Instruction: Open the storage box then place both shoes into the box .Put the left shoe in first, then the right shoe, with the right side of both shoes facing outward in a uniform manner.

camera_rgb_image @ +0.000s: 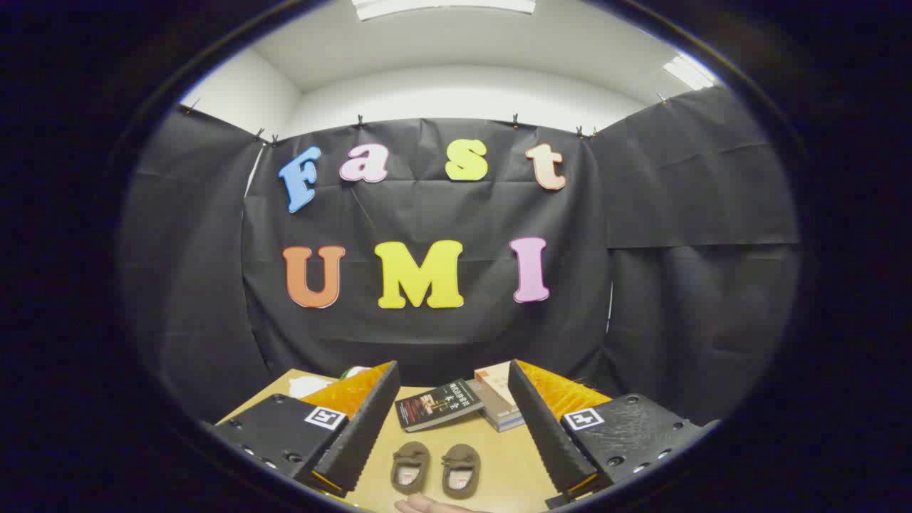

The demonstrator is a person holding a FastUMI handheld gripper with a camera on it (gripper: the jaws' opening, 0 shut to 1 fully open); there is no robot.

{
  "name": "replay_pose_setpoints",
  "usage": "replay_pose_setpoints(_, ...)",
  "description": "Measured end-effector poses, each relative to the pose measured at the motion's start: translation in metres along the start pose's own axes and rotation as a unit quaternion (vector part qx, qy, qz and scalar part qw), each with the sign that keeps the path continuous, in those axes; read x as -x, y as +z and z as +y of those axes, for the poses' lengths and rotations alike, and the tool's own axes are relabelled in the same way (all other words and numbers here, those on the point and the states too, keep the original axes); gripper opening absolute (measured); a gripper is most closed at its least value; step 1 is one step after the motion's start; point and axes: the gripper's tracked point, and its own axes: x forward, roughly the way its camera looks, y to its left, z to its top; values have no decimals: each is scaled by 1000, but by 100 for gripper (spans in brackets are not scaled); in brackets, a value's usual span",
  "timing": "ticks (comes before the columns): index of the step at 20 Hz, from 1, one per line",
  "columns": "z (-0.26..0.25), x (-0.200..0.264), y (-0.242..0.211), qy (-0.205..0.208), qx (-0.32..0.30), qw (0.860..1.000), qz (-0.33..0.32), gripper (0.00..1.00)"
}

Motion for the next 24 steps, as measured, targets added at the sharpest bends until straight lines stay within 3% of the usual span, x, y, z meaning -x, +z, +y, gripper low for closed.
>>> replay_pose_setpoints(15,-4,-21,-23,11,8,999,35,95)
replay_pose_setpoints(24,38,-52,-48,51,9,997,62,95)
